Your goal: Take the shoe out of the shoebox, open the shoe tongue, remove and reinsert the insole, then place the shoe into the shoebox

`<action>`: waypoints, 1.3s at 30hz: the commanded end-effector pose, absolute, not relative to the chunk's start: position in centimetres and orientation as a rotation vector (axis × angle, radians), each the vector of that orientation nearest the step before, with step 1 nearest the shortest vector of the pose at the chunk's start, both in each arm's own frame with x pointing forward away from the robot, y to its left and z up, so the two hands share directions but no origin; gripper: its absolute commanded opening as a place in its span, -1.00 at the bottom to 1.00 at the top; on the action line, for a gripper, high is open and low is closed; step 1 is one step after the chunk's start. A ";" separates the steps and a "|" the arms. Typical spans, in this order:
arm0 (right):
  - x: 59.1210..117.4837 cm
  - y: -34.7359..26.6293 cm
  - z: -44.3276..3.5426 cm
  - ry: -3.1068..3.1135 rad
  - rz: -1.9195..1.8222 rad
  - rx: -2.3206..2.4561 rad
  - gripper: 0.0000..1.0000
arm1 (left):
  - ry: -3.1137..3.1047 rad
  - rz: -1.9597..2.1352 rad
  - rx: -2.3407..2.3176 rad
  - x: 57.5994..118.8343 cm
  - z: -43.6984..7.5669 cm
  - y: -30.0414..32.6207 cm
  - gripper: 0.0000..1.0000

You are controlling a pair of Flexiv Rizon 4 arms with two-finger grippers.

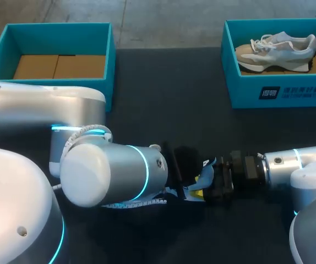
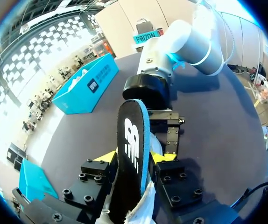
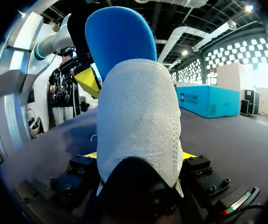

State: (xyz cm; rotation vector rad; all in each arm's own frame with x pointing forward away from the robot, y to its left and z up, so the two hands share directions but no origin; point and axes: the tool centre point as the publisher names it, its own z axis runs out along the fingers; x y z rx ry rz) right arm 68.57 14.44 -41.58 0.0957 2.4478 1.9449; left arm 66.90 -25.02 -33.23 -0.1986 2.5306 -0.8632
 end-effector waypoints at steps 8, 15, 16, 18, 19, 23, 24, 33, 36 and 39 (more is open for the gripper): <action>68.4 14.6 -41.5 2.449 1.940 0.098 -1.00 | 2.519 -0.873 -0.200 67.3 -33.2 -25.5 -0.37; 68.4 14.6 -41.5 2.449 1.940 0.098 -1.00 | 2.521 -0.892 -0.197 67.2 -33.3 -25.2 -0.65; 68.4 14.6 -41.5 2.449 1.940 0.098 -1.00 | 2.521 -0.893 -0.197 67.2 -33.3 -25.2 -0.69; 68.4 14.6 -41.5 2.449 1.940 0.098 -1.00 | 2.521 -0.896 -0.196 67.2 -33.4 -25.1 -0.73; 68.4 14.6 -41.5 2.449 1.940 0.098 -1.00 | 2.521 -0.897 -0.196 67.3 -33.4 -25.1 -1.00; 68.4 14.6 -41.5 2.449 1.940 0.098 -1.00 | 2.528 -0.906 -0.200 67.4 -33.4 -25.1 -1.00; 68.4 14.6 -41.5 2.449 1.940 0.098 -1.00 | 2.532 -0.914 -0.198 67.4 -33.2 -25.1 -1.00; 68.4 14.6 -41.5 2.449 1.940 0.098 -1.00 | 2.543 -1.006 -0.180 66.4 -31.1 -25.3 -1.00; 68.4 14.6 -41.5 2.449 1.940 0.098 -1.00 | 2.549 -1.041 -0.173 66.1 -30.3 -25.6 -1.00; 68.4 14.6 -41.5 2.449 1.940 0.098 -1.00 | 2.576 -1.086 -0.164 65.7 -29.4 -26.0 -1.00</action>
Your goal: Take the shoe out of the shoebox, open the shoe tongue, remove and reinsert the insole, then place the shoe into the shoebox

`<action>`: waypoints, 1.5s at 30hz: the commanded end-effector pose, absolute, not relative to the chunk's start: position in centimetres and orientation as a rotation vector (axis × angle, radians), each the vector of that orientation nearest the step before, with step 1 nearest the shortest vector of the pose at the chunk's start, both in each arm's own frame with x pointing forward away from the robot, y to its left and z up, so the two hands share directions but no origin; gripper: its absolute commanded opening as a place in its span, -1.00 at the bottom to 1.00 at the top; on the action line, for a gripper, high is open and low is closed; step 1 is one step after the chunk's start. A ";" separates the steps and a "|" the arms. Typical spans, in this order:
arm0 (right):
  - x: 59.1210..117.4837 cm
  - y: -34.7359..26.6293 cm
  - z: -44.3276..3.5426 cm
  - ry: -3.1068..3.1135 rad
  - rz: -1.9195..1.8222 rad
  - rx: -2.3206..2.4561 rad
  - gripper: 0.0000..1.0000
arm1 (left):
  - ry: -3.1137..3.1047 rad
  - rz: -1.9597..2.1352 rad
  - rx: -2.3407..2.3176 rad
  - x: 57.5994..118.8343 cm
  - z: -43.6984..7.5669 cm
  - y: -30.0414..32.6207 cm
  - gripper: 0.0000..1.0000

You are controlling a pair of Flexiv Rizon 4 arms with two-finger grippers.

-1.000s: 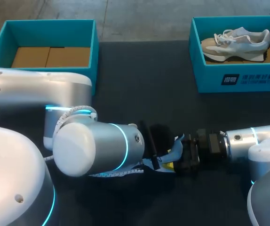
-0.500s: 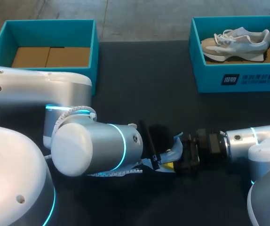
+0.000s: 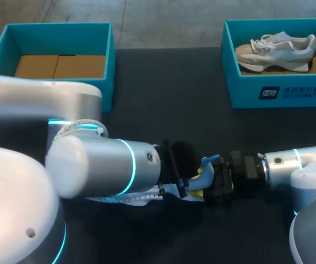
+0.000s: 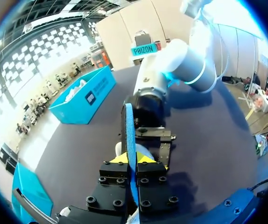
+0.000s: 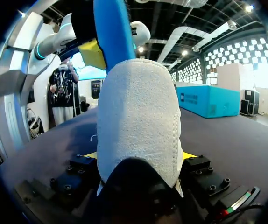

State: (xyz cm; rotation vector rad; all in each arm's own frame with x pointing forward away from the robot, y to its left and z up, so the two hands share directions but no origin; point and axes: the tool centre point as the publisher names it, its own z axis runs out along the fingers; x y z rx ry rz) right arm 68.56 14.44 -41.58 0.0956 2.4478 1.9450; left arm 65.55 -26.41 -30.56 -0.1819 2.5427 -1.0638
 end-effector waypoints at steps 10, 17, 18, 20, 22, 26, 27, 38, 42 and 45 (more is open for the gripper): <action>68.4 14.6 -41.5 2.449 1.940 0.098 -1.00 | 2.647 -1.207 -0.098 64.3 -26.3 -27.4 -1.00; 68.4 14.6 -41.5 2.449 1.940 0.098 -1.00 | 2.644 -1.233 -0.085 63.6 -24.9 -28.7 -1.00; 68.4 14.6 -41.5 2.449 1.940 0.098 -1.00 | 2.643 -1.233 -0.085 63.6 -24.8 -28.8 -1.00; 68.4 14.6 -41.5 2.449 1.940 0.098 -1.00 | 2.636 -1.230 -0.088 63.7 -24.5 -29.1 -1.00; 68.4 14.6 -41.5 2.449 1.940 0.098 -1.00 | 2.633 -1.221 -0.097 63.8 -24.2 -29.4 -1.00; 68.4 14.6 -41.5 2.449 1.940 0.098 -1.00 | 2.638 -1.191 -0.117 64.2 -23.5 -30.1 -1.00; 68.4 14.6 -41.5 2.449 1.940 0.098 -1.00 | 2.652 -1.178 -0.117 64.3 -23.4 -30.3 -1.00; 68.4 14.6 -41.5 2.449 1.940 0.098 -1.00 | 2.787 -1.030 -0.137 64.7 -22.0 -31.1 -1.00; 68.4 14.6 -41.5 2.449 1.940 0.098 -1.00 | 2.828 -0.991 -0.149 64.8 -21.2 -31.0 -1.00; 68.4 14.6 -41.5 2.449 1.940 0.098 -1.00 | 2.868 -0.958 -0.162 65.0 -20.7 -30.9 -1.00</action>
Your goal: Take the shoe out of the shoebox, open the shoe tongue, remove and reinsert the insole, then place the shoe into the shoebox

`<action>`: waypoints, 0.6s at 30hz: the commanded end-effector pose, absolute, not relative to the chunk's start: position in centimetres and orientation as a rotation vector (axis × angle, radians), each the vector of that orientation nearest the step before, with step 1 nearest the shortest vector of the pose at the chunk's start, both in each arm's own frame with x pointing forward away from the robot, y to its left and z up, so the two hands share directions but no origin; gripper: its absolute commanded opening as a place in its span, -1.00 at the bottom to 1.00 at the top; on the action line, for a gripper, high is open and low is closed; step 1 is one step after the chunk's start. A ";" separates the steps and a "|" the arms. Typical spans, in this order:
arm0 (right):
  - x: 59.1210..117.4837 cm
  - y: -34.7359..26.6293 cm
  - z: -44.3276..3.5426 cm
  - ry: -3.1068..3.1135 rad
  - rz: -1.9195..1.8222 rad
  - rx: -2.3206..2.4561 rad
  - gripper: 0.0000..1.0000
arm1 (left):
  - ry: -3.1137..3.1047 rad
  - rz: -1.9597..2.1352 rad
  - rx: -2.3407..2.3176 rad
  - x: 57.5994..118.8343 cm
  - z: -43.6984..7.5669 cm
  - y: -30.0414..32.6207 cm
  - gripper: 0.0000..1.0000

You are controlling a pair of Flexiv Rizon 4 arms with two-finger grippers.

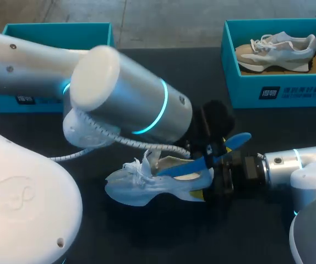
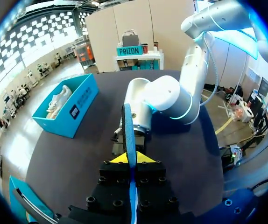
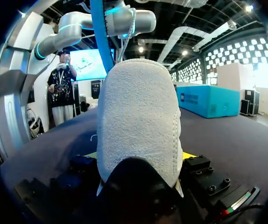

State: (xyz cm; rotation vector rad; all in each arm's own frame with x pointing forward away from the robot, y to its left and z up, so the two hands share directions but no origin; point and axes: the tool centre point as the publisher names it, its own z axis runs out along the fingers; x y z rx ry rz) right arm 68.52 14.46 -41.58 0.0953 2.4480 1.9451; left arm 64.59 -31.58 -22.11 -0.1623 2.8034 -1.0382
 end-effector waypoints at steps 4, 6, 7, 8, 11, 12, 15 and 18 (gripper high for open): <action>68.4 14.6 -41.5 2.449 1.940 0.098 -1.00 | 2.955 -0.948 -0.143 65.3 -19.9 -30.7 -1.00; 68.4 14.6 -41.5 2.449 1.940 0.098 -1.00 | 2.983 -0.960 -0.133 65.5 -19.4 -30.3 -1.00; 68.4 14.6 -41.5 2.449 1.940 0.098 -1.00 | 2.992 -0.967 -0.134 65.6 -19.1 -30.2 -1.00; 68.4 14.6 -41.5 2.449 1.940 0.098 -1.00 | 3.004 -0.974 -0.134 65.6 -18.9 -30.0 -1.00; 68.4 14.6 -41.5 2.449 1.940 0.098 -1.00 | 3.008 -0.982 -0.131 65.6 -18.3 -29.6 -1.00; 68.4 14.6 -41.5 2.449 1.940 0.098 -1.00 | 3.019 -0.993 -0.130 65.5 -18.0 -29.3 -1.00; 68.4 14.6 -41.5 2.449 1.940 0.098 -1.00 | 3.029 -1.012 -0.124 65.4 -17.5 -28.7 -1.00; 68.4 14.6 -41.5 2.449 1.940 0.098 -1.00 | 3.035 -1.041 -0.116 65.2 -16.7 -27.9 -1.00</action>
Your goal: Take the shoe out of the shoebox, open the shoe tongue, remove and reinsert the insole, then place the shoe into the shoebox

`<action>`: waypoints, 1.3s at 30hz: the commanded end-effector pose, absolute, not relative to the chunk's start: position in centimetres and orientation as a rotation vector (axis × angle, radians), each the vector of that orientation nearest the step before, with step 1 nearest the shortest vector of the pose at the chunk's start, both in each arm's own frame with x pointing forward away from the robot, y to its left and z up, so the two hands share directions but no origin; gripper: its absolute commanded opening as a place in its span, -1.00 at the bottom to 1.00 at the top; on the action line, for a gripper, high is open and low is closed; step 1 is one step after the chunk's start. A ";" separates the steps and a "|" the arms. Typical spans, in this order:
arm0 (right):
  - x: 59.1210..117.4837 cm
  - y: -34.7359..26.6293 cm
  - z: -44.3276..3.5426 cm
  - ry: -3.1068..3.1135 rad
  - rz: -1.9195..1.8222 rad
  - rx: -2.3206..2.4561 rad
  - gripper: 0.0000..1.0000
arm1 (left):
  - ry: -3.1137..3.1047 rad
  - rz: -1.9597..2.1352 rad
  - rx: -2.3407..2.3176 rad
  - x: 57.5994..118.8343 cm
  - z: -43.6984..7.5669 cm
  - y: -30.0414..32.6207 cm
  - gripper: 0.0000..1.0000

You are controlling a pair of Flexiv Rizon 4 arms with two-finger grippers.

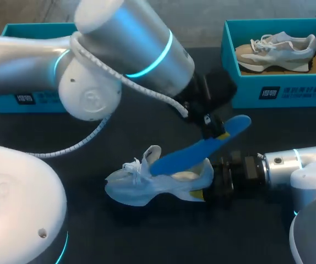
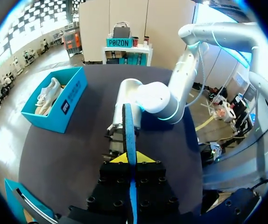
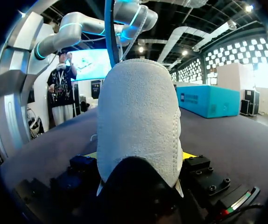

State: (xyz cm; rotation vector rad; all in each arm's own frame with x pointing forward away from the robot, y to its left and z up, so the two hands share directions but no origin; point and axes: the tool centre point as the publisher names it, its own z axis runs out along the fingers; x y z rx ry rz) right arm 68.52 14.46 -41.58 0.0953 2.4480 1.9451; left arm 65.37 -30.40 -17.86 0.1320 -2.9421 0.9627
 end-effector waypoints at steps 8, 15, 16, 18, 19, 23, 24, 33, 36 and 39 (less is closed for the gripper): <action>68.4 14.6 -41.5 2.449 1.940 0.098 -1.00 | -2.778 1.159 0.072 64.5 -13.8 -25.0 -1.00; 68.4 14.6 -41.5 2.449 1.940 0.098 -1.00 | -2.621 1.289 0.055 64.1 -11.1 -23.0 -1.00; 68.4 14.6 -41.5 2.449 1.940 0.098 -1.00 | -2.596 1.303 0.048 64.0 -10.8 -22.9 -1.00; 68.4 14.6 -41.5 2.449 1.940 0.098 -1.00 | -2.541 1.351 0.050 64.0 -10.2 -22.5 -1.00; 68.4 14.6 -41.5 2.449 1.940 0.098 -1.00 | -2.526 1.372 0.051 64.0 -9.9 -22.4 -1.00; 68.4 14.6 -41.5 2.449 1.940 0.098 -1.00 | -2.483 1.424 0.039 63.5 -8.6 -22.1 -1.00; 68.4 14.6 -41.5 2.449 1.940 0.098 -1.00 | -2.478 1.434 0.037 63.4 -8.3 -22.0 -1.00; 68.4 14.6 -41.5 2.449 1.940 0.098 -1.00 | -2.421 1.603 0.078 61.9 -4.0 -21.0 -1.00; 68.4 14.6 -41.5 2.449 1.940 0.098 -1.00 | -2.440 1.651 0.125 61.7 -3.4 -20.6 -1.00; 68.4 14.6 -41.5 2.449 1.940 0.098 -1.00 | -2.440 1.651 0.125 61.7 -3.4 -20.6 -1.00</action>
